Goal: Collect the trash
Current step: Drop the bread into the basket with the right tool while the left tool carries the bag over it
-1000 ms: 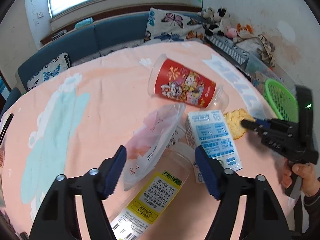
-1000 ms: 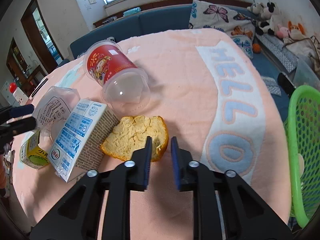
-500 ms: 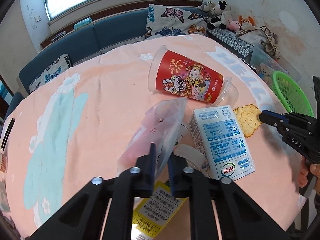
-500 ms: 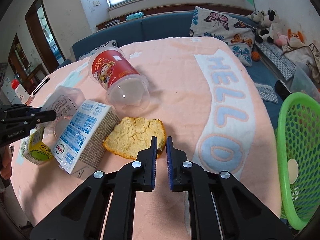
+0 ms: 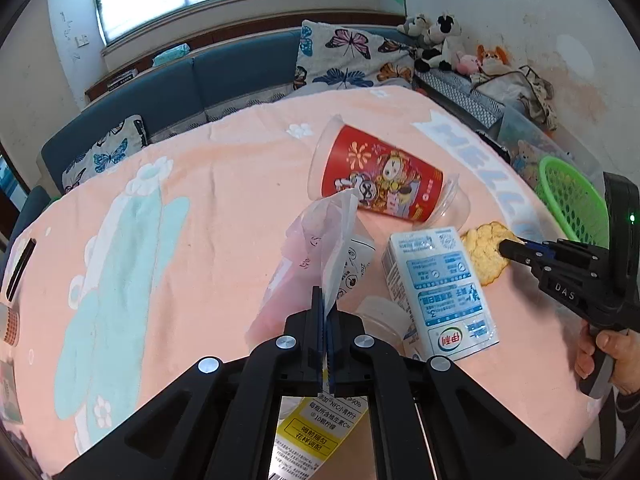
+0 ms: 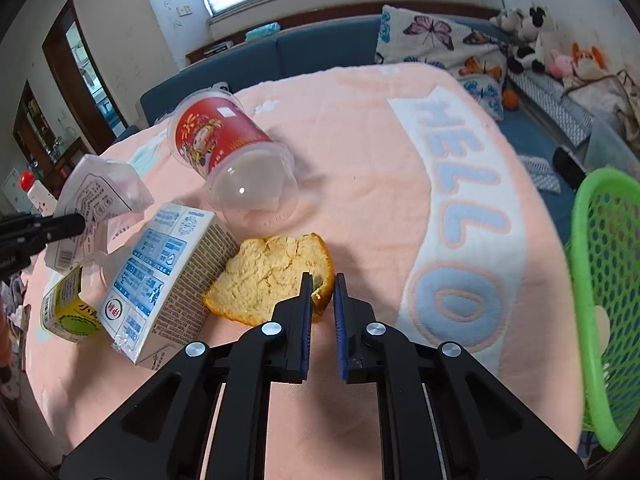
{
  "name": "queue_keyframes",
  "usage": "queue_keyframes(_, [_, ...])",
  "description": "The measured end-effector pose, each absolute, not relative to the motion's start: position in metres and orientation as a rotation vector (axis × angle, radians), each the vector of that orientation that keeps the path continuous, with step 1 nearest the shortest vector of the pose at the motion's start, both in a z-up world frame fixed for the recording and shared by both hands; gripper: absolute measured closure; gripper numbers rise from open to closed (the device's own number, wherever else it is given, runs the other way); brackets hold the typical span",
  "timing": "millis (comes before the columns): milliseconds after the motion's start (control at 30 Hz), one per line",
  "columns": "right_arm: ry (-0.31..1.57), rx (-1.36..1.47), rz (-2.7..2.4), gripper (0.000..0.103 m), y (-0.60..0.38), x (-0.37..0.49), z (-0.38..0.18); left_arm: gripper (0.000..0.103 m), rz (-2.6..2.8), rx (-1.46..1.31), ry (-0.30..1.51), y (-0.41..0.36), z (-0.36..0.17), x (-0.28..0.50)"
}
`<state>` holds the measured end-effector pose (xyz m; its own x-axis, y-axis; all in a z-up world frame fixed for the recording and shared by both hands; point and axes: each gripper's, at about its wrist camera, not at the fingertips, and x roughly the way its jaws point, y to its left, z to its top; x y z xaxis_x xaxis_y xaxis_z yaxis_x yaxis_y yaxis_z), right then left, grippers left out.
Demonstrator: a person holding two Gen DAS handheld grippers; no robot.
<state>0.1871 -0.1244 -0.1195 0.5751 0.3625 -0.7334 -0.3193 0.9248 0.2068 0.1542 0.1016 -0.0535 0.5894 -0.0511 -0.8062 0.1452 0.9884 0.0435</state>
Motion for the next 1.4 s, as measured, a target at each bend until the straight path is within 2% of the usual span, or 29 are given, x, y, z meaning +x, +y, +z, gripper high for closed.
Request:
queue_keyframes(633, [0.776,0.005,0.361,0.096,-0.166,0.161,-0.084,0.102,-0.211,0.063,0.861,0.071,-0.006,0.146])
queue_keyframes(1000, [0.742,-0.025,0.241,0.096,-0.229,0.144,-0.063,0.102,-0.344,0.100,0.860,-0.003,0.003,0.155])
queue_keyframes(1400, [0.755,-0.006,0.092,0.096,-0.306,0.132,-0.065,0.102,-0.480,0.158,0.855,-0.091,0.014,0.162])
